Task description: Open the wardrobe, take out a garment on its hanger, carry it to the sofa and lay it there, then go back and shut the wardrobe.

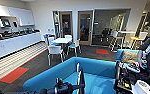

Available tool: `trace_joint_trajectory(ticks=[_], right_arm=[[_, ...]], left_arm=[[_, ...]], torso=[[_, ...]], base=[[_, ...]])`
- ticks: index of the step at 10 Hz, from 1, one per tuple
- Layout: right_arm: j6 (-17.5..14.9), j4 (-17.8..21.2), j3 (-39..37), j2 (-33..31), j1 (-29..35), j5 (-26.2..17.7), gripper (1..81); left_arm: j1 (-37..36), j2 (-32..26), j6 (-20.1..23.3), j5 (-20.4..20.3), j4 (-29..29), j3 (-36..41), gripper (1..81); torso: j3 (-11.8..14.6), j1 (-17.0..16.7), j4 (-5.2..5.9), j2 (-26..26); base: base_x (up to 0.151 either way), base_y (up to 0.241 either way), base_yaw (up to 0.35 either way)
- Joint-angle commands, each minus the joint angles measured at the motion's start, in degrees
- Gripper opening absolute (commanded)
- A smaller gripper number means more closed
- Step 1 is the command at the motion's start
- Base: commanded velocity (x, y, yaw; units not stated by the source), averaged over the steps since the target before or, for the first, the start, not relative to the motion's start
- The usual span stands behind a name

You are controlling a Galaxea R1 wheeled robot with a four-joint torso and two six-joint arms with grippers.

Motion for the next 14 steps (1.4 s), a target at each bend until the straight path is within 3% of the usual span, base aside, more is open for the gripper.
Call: trace_joint_trajectory(ticks=[1,11,14], right_arm=[[-0.2,-0.7,0.3,-0.4,2.1,-3.0,81.1],[-0.2,-1.2,0.1,0.0,2.1,-2.9,81.1],[-0.2,-1.1,-0.2,0.1,1.9,-2.9,81.1]], left_arm=[[-7.0,-0.9,1.3,-2.7,2.3,3.0,1.0],[-6.5,-1.1,1.1,-1.3,3.4,2.7,1.0],[-6.5,-0.9,1.1,-1.3,3.4,2.7,1.0]], torso=[[0.0,0.0,0.00,0.0],[0.0,0.0,0.00,0.0],[0.0,0.0,0.00,-0.1]], base=[[0.000,0.000,0.000],[0.000,0.000,0.000],[0.078,0.000,0.000]])
